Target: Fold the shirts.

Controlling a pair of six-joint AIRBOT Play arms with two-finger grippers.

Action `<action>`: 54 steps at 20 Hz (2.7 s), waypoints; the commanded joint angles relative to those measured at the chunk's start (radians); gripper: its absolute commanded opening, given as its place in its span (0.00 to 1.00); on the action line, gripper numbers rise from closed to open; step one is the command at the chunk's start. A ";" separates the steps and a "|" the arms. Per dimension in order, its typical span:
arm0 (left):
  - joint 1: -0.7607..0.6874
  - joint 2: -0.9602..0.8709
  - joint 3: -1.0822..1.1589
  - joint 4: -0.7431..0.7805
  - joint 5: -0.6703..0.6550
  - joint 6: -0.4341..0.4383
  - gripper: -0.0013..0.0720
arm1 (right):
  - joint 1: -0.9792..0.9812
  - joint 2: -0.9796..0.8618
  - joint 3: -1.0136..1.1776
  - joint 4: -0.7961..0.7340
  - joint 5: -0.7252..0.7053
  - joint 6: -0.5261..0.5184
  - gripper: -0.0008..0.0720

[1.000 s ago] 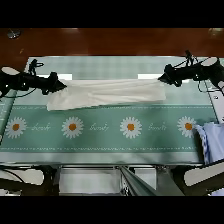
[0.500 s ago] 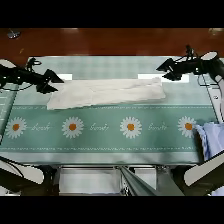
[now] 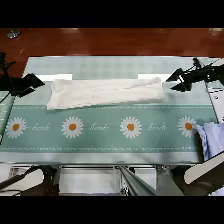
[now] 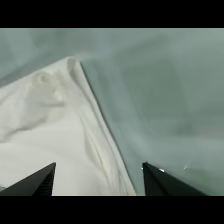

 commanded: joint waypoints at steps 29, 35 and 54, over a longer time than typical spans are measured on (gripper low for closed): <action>-1.071 -0.546 0.452 -0.204 0.200 -0.069 0.04 | 0.012 1.222 -0.743 -0.095 0.012 -0.042 0.07; -1.187 -0.743 0.609 -0.371 0.060 -0.096 0.04 | 0.020 1.226 -0.743 -0.018 0.011 -0.044 0.07; -0.176 0.235 0.314 -0.101 -0.142 -0.078 0.05 | 0.610 0.632 -0.206 0.029 -0.211 0.029 0.07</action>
